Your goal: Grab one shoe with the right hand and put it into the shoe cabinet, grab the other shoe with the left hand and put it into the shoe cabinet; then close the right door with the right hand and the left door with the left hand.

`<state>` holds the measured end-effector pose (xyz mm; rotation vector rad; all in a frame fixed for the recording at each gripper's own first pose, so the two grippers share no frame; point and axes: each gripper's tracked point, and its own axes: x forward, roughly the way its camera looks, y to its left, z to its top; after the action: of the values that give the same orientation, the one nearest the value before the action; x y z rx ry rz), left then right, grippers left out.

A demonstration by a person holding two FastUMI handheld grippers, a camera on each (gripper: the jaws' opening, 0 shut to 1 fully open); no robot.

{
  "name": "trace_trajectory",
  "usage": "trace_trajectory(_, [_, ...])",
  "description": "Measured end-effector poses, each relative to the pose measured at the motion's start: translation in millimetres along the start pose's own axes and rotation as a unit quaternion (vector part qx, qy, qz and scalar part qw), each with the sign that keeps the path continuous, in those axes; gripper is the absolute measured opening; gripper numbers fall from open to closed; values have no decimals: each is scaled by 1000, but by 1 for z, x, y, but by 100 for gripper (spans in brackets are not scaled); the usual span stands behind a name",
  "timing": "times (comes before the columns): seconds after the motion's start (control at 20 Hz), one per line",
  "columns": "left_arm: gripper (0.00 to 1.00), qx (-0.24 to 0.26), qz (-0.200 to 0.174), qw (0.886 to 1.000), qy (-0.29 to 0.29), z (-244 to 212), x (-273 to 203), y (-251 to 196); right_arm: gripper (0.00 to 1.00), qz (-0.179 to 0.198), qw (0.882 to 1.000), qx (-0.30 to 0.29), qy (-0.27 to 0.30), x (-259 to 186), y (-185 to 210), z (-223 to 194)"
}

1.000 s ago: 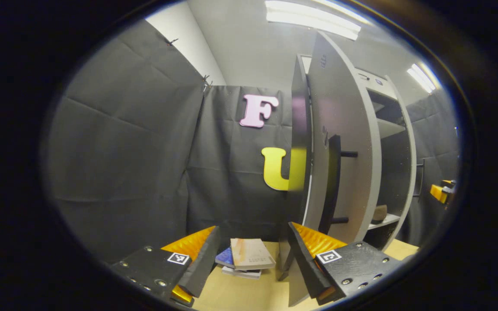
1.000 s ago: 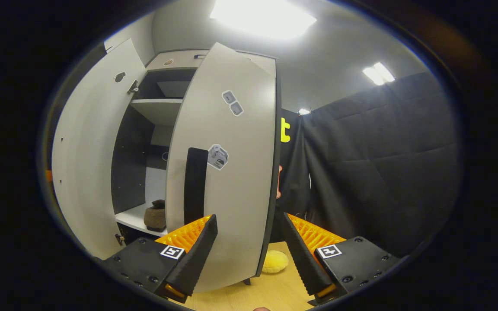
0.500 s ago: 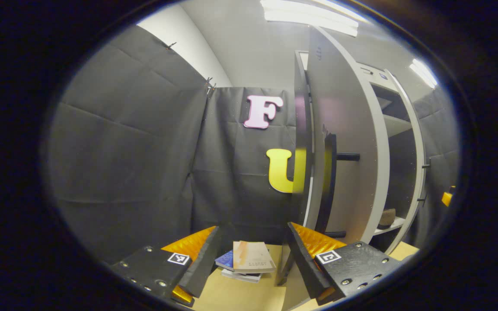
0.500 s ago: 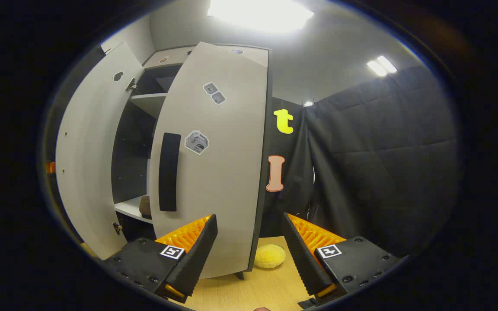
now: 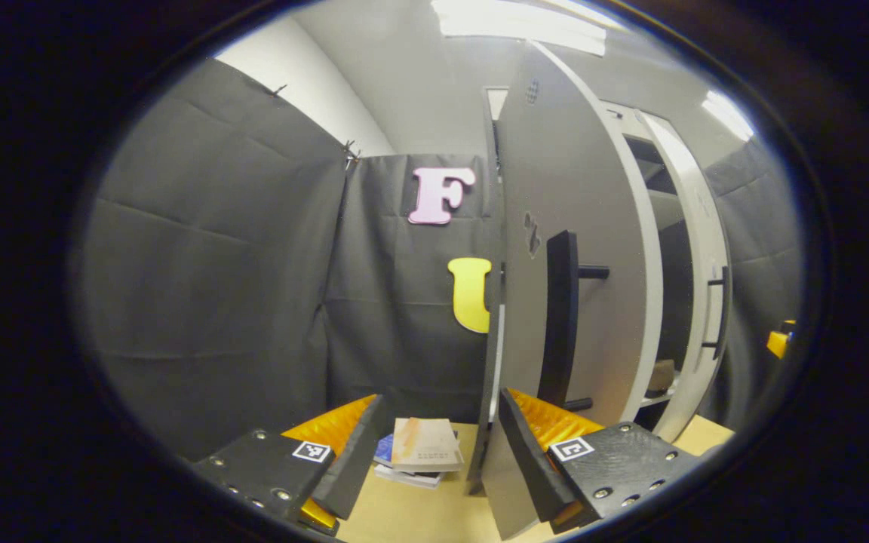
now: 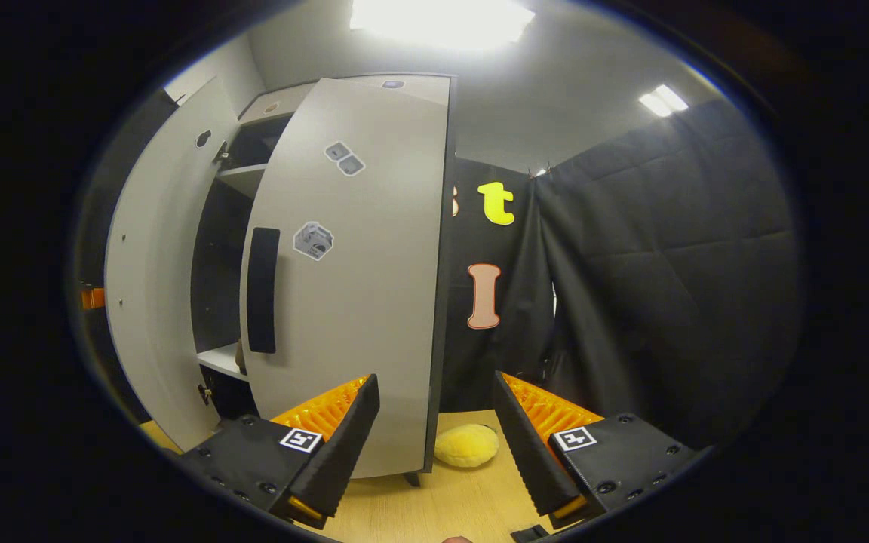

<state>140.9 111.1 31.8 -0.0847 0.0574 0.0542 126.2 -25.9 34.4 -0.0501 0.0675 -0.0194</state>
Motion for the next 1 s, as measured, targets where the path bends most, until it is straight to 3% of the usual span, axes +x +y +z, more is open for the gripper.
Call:
trace_trajectory(0.05, [89,-1,-5,1000,0,-3,0,-10,95,-1,1000,-2,1,0,-5,0])
trace_trajectory(0.1, [82,-4,-10,1000,0,-4,0,-19,95,-2,1000,-4,2,0,-9,-2])
trace_trajectory(0.55, [82,-11,-55,998,2,-9,10,-97,95,-9,1000,-4,10,-2,-41,-7])
trace_trajectory(0.6, [89,-13,-64,998,4,-10,14,-107,95,-9,1000,-5,10,-2,-43,-8])
trace_trajectory(0.75, [84,-13,-80,997,7,-12,26,-135,95,-6,1000,-6,12,-4,-45,-12])
trace_trajectory(0.85, [88,-16,-90,996,12,-17,30,-156,95,-3,1000,-3,16,-5,-45,-15])
trace_trajectory(0.9, [82,-8,-89,996,7,-15,28,-161,95,-1,1000,-1,16,-6,-44,-16])
trace_trajectory(0.95, [94,3,-88,996,3,-13,30,-164,95,1,1000,1,17,-6,-42,-16])
trace_trajectory(1.0, [88,10,-87,996,0,-13,29,-166,95,3,1000,2,17,-6,-41,-17])
